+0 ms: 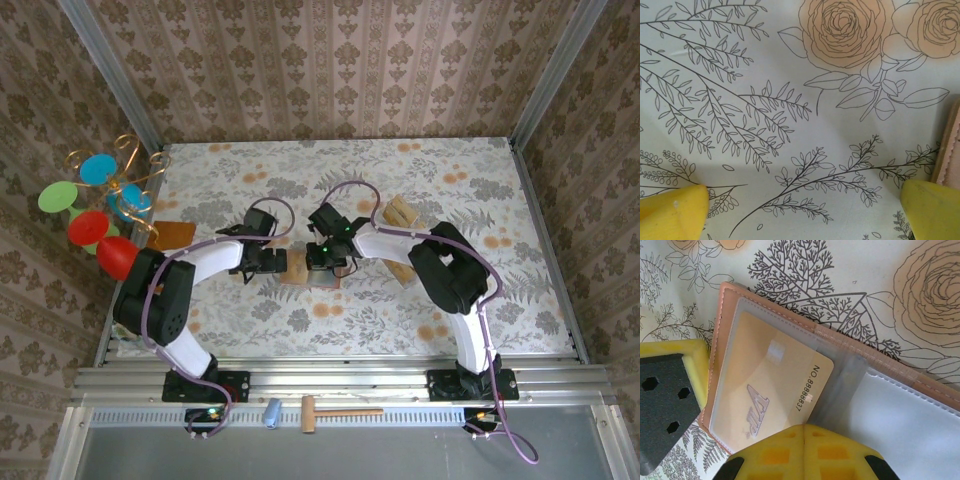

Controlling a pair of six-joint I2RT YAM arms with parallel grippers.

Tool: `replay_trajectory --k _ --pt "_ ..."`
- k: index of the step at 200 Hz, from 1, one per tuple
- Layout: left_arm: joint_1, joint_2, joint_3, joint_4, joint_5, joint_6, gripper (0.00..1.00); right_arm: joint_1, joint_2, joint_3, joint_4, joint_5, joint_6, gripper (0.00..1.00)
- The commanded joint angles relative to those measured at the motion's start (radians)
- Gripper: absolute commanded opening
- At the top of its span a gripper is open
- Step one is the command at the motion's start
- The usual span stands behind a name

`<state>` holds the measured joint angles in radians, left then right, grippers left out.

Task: Put the credit cards into the card holder

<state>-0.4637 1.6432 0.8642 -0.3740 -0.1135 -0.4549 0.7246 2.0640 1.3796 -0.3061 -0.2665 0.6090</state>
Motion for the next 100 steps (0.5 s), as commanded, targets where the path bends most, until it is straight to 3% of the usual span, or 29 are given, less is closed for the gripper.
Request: replay_trajectory --k 1,100 --pt "-0.024 0.061 -0.035 0.025 0.112 -0.024 0.99 0.009 0.031 0.030 -0.022 -0.016 0.018 0.00" --pt "-0.026 0.048 -0.050 0.031 0.111 -0.031 0.99 0.018 0.035 0.042 -0.005 -0.038 0.036 0.00"
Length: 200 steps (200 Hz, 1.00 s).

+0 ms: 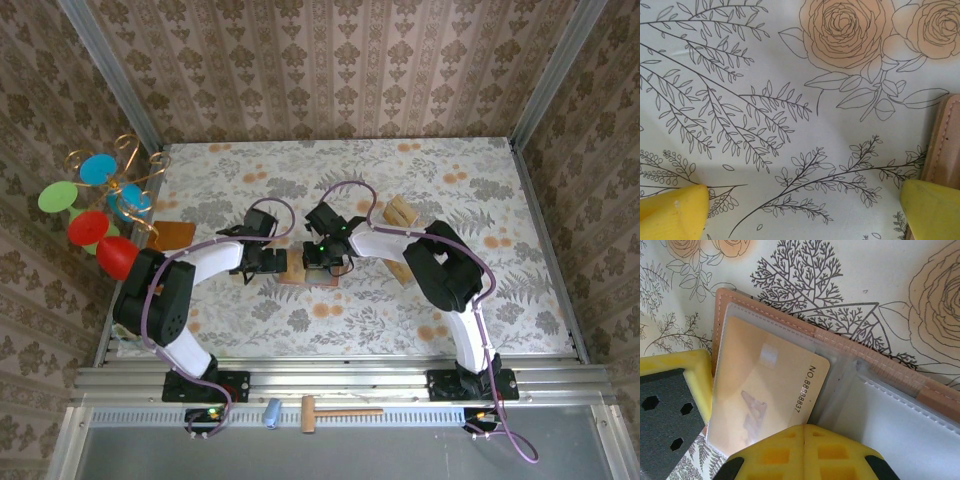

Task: Put the credit cards into the card holder

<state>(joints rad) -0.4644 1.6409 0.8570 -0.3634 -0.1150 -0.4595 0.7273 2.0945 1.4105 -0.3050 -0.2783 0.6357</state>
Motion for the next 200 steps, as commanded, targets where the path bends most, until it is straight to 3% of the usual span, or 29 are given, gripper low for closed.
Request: replay_trajectory --k 1,46,55,137,167,200 --pt "-0.024 0.051 -0.042 0.019 0.111 -0.026 0.99 0.014 0.004 0.010 -0.006 -0.025 0.009 0.00" --pt "0.001 -0.026 -0.021 -0.010 0.058 -0.024 1.00 0.002 -0.069 -0.011 -0.021 -0.009 -0.003 0.00" --pt "0.041 -0.045 -0.013 -0.014 0.054 -0.025 1.00 -0.001 -0.088 -0.015 -0.028 -0.006 -0.006 0.00" --pt "0.082 -0.196 0.031 -0.041 0.108 -0.015 1.00 -0.063 -0.210 -0.056 -0.100 0.044 -0.047 0.26" --pt "0.064 -0.236 0.023 -0.054 0.144 -0.008 1.00 -0.067 -0.232 -0.066 -0.157 0.081 -0.091 0.30" --pt "0.019 -0.265 -0.011 -0.052 0.143 -0.008 1.00 -0.069 -0.281 -0.134 -0.144 0.099 -0.087 0.45"
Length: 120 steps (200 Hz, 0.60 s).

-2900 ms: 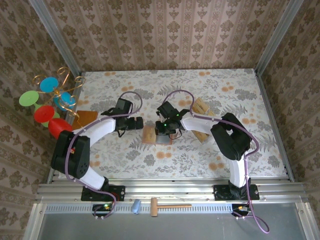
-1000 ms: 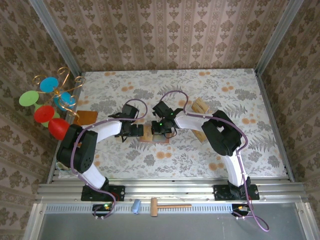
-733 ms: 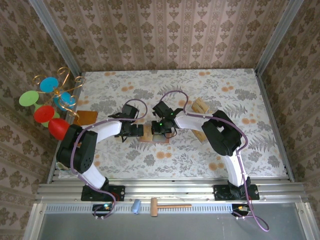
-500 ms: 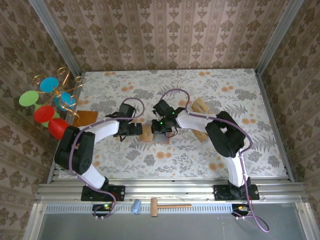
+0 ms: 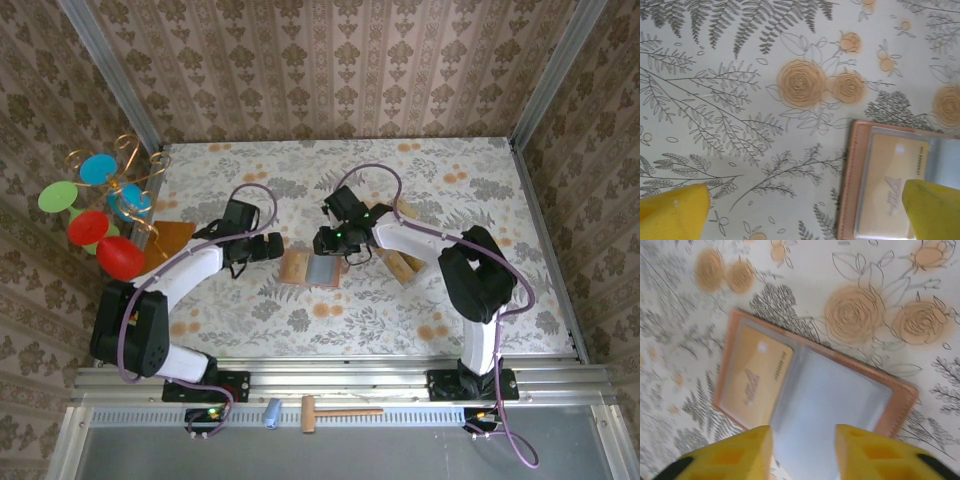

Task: Put the credit cards into the card holder

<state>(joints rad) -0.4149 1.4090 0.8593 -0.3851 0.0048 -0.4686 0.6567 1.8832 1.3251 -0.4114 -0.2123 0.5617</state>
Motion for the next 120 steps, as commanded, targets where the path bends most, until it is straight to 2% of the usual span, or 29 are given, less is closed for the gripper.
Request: replay_trajectory --k 1,18,22,35,120 --pt "-0.033 -0.033 -0.014 -0.029 0.022 -0.001 1.00 0.001 -0.071 -0.053 -0.036 0.033 -0.011 0.46" --pt "-0.035 -0.021 -0.019 -0.031 0.014 -0.003 1.00 0.001 -0.097 -0.104 0.011 0.017 0.023 0.50" --pt "-0.064 -0.017 -0.019 -0.031 0.011 -0.006 1.00 0.001 -0.098 -0.115 0.023 0.012 0.030 0.51" --pt "-0.077 -0.008 -0.022 -0.026 0.006 -0.014 1.00 0.001 -0.099 -0.141 0.051 -0.007 0.051 0.53" --pt "-0.122 0.066 0.009 -0.011 -0.042 -0.023 1.00 0.014 -0.023 -0.144 0.149 -0.068 0.109 0.53"
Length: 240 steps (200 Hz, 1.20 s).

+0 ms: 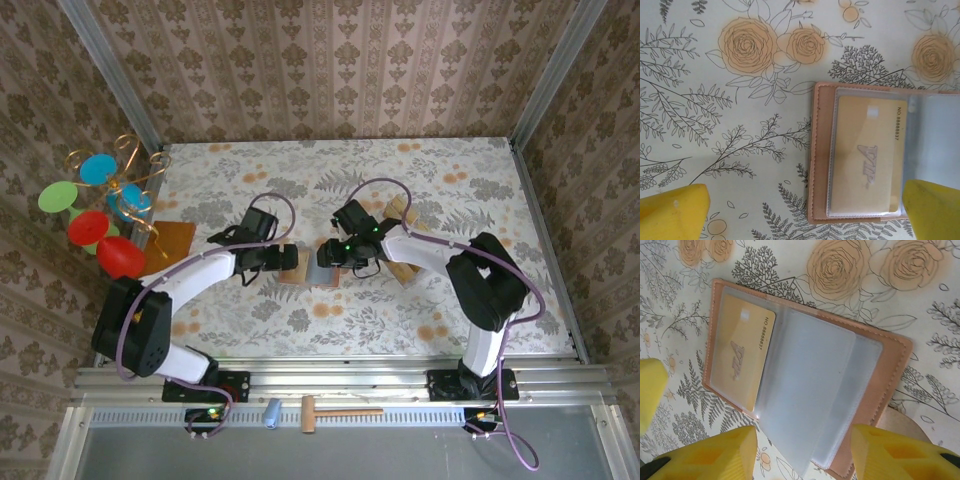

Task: Put the credit cards into the card holder

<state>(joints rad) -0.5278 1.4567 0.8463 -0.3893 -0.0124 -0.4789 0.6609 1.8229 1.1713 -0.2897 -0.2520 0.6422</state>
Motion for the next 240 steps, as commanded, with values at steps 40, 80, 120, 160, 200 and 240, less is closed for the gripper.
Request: replay_trajectory --k 40,80,120,160,200,240 --pt "-0.011 0.015 0.023 -0.006 -0.033 -0.011 1.00 0.017 0.070 0.029 0.034 -0.038 0.033 0.53" --pt "-0.011 0.012 0.020 -0.004 -0.038 -0.010 1.00 0.028 0.084 0.064 0.027 -0.050 0.035 0.52" --pt "0.016 -0.008 0.023 0.003 -0.038 -0.002 1.00 0.046 0.101 0.130 0.012 -0.074 0.046 0.52" --pt "0.065 -0.049 0.031 0.002 -0.020 0.000 1.00 0.074 0.193 0.225 0.018 -0.090 0.083 0.53" --pt "0.118 -0.087 0.024 0.001 -0.011 -0.002 1.00 0.110 0.312 0.334 0.015 -0.089 0.110 0.53" --pt "0.127 -0.107 0.015 0.000 -0.004 -0.004 1.00 0.114 0.354 0.338 0.020 -0.084 0.123 0.52"
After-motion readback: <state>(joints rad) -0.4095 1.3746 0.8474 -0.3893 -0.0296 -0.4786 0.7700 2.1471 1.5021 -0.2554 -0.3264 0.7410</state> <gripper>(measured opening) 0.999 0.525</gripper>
